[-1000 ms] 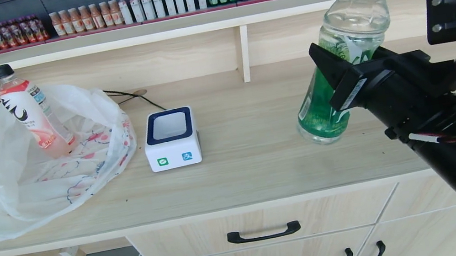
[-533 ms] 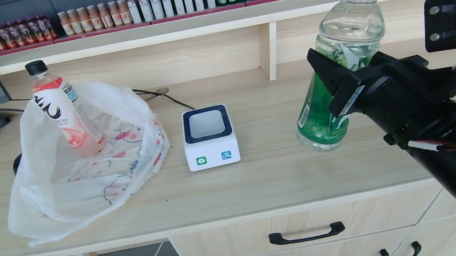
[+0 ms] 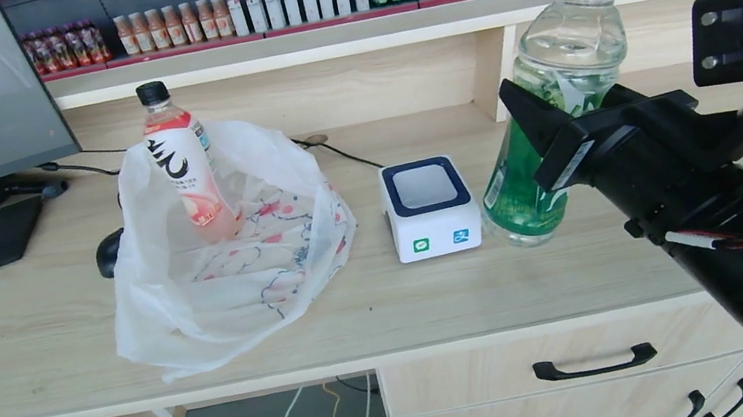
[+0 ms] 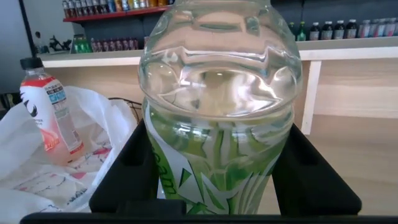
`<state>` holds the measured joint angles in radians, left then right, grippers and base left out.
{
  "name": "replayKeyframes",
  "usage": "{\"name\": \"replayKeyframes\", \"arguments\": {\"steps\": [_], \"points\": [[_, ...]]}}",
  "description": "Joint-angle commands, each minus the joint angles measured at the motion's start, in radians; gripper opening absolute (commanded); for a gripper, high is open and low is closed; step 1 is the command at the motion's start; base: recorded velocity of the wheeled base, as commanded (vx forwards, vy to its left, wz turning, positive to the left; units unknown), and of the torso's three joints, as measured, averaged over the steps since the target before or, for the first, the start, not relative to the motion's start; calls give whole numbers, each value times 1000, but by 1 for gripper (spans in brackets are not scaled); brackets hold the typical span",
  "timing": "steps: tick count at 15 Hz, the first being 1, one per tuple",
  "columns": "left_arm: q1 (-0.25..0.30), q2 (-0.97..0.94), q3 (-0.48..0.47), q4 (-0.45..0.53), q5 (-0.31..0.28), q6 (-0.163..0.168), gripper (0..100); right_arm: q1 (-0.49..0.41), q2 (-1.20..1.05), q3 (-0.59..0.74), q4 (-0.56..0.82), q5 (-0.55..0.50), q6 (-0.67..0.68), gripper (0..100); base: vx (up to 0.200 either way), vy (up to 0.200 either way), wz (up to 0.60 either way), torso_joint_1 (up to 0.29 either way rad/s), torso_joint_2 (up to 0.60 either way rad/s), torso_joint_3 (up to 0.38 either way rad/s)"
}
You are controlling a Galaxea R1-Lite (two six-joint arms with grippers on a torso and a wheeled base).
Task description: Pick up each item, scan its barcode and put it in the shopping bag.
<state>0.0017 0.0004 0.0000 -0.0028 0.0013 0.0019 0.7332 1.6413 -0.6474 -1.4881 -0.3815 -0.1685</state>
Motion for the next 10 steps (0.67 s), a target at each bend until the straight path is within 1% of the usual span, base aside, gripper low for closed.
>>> {"name": "replayKeyframes", "arguments": {"steps": [1, 5, 6, 7, 9, 10], "points": [[0, 0, 0, 0, 0, 0, 100, 3, -6, -11, 6, 1, 0, 0, 0, 200, 0, 7, -2, -2], [0, 0, 0, 0, 0, 1, 100, 3, -1, -41, 8, 3, -34, 0, 0, 0, 0, 0, 0, 0], [0, 0, 0, 0, 0, 1, 100, 3, 2, -55, 9, 7, -60, 0, 0, 0, 0, 0, 0, 0], [0, 0, 0, 0, 0, 1, 100, 2, 8, -95, 11, 7, -92, 0, 0, 0, 0, 0, 0, 0], [0, 0, 0, 0, 0, 1, 100, 2, 34, -166, 11, 6, -115, 0, 0, 0, 0, 0, 0, 0], [0, 0, 0, 0, 0, 1, 100, 2, 57, -225, 19, 7, -174, 0, 0, 0, 0, 0, 0, 0]]}}
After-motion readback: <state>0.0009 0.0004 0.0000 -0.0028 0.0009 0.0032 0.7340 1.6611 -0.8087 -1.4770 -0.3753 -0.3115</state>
